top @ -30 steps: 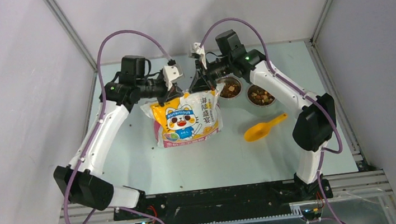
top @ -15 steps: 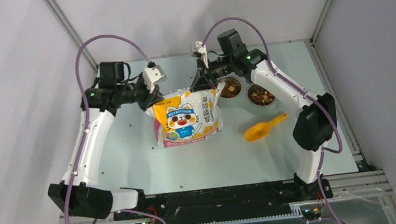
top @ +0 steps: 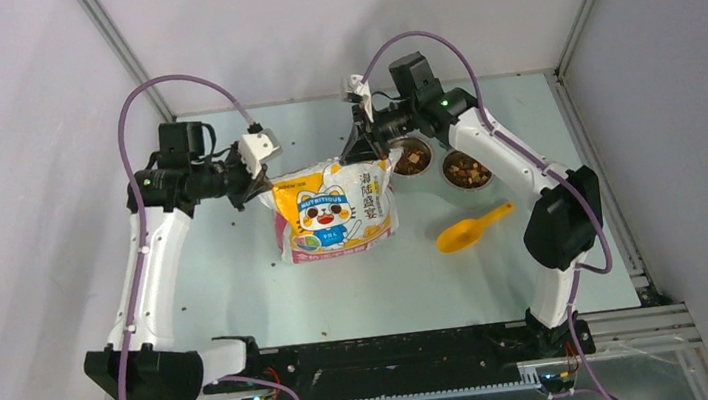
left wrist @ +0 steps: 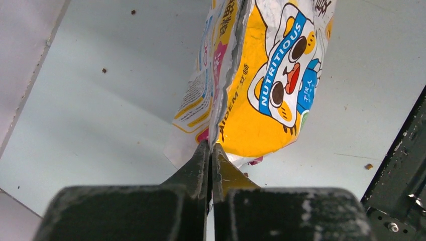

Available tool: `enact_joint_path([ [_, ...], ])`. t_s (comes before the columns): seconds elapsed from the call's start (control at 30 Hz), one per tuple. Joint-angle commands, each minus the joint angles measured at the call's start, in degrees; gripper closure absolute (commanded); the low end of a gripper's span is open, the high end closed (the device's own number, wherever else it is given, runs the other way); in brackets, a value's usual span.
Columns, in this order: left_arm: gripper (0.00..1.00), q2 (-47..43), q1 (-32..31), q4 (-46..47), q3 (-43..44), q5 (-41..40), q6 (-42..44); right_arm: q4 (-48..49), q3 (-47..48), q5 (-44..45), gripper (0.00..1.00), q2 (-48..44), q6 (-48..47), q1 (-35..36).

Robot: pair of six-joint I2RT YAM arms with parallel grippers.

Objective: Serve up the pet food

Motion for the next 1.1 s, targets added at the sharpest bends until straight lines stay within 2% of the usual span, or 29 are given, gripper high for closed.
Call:
enact_joint_path([
  [0.0, 1.00, -3.2, 1.4, 2.5, -0.7, -0.5, -2.0, 0.9, 0.5, -0.1, 0.84, -2.6, -1.5, -0.7],
  [0.07, 1.00, -3.1, 1.4, 3.4, -0.6, 0.3, -3.2, 0.7, 0.7, -0.7, 0.72, -2.2, -1.9, 0.0],
  [0.13, 1.00, -3.0, 1.4, 4.1, -0.6, 0.4, -4.2, -0.1, 1.3, -0.8, 0.65, -1.6, -2.7, 1.1],
  [0.37, 1.00, -2.8, 1.4, 5.7, -0.1, 1.4, -5.9, -0.6, 4.1, 2.9, 0.61, 1.2, -3.9, 4.3],
  [0.4, 1.00, -2.7, 1.4, 5.8, 0.0, 1.5, -6.0, -0.4, 4.2, 4.2, 0.63, 1.5, -3.8, 4.4],
  [0.5, 1.00, -2.6, 1.4, 6.1, -0.1, 1.5, -6.2, 0.6, 5.0, 5.4, 0.99, 1.6, -3.4, 4.6],
  [0.57, 1.00, -2.5, 1.4, 5.8, -0.1, 1.2, -5.8, 0.9, 5.4, 5.4, 1.00, 1.5, -2.9, 4.2],
  [0.6, 1.00, -2.5, 1.4, 5.7, -0.1, 1.1, -5.7, 0.9, 5.5, 5.5, 0.98, 1.3, -2.6, 4.1],
  [0.63, 1.00, -2.5, 1.4, 5.5, -0.1, 0.9, -5.4, 1.0, 5.7, 5.6, 0.84, 1.0, -1.8, 3.8],
  [0.7, 1.00, -2.6, 1.4, 5.4, -0.2, 0.7, -5.2, 1.5, 5.7, 6.2, 0.66, 0.6, 0.1, 3.6],
  [0.77, 1.00, -2.6, 1.4, 5.5, -0.2, 0.7, -5.1, 1.9, 5.5, 6.1, 0.58, 0.3, 1.1, 3.5],
  [1.07, 1.00, -2.6, 1.4, 9.0, -1.0, 1.5, -8.4, 2.5, 6.0, 6.8, 0.50, 2.9, 1.6, 6.2],
])
